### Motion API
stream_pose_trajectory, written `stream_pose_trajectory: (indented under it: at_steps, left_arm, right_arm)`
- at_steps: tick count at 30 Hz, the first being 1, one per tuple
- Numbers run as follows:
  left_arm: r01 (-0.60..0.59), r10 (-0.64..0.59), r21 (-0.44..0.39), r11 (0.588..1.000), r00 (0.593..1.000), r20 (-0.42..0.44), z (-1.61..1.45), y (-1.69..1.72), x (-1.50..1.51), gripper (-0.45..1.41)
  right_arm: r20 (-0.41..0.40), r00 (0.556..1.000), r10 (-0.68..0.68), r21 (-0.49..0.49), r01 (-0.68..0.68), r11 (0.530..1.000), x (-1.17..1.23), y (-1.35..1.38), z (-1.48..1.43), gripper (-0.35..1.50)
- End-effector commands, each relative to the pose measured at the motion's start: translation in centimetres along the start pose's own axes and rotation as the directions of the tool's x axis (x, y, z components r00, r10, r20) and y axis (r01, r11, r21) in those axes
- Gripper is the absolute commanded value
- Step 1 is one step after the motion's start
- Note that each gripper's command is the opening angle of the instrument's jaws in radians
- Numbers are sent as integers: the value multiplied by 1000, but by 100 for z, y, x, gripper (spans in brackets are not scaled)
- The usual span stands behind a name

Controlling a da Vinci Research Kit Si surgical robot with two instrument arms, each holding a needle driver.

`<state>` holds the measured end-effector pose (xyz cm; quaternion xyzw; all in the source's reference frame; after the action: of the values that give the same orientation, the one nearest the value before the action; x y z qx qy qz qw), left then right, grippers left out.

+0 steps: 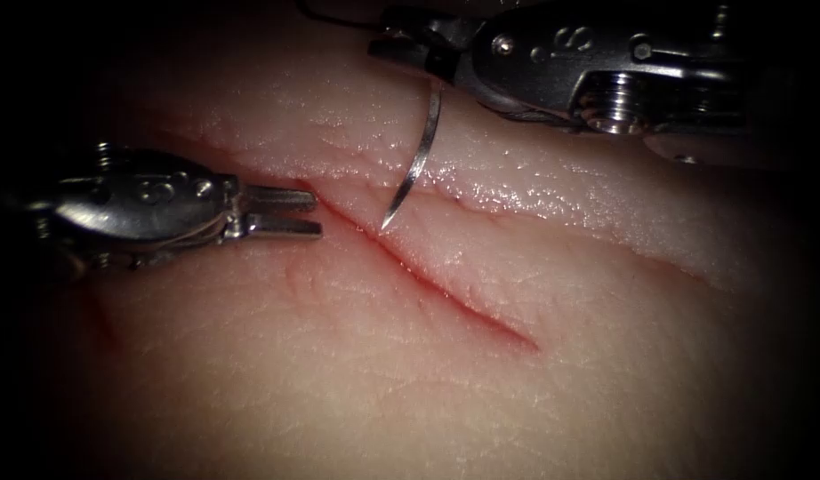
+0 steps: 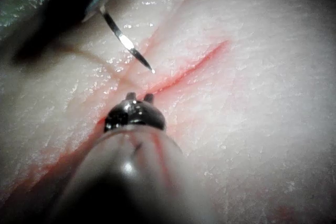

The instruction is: Wound Closure

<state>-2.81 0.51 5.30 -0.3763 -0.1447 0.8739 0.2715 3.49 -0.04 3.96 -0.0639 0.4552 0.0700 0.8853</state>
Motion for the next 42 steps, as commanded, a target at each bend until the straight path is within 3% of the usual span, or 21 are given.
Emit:
stream_pose_trajectory:
  at_steps: [1,13,22,42]
  left_arm:
    - [0,0,3,1000,1000,8,9,2,-4,5]
    - [44,-45,12,999,989,141,33,12,-37,5]
    - [80,-80,11,997,979,185,43,8,-56,9]
    - [91,-89,0,996,977,191,42,12,-50,12]
  right_arm:
    - [-3,999,-42,-2,42,999,5,6,18,-35]
    - [31,965,-261,18,260,965,-15,10,49,-35]
    - [46,955,-293,-26,294,955,-17,17,48,-35]
    - [66,935,-349,-46,352,935,-22,6,56,-35]
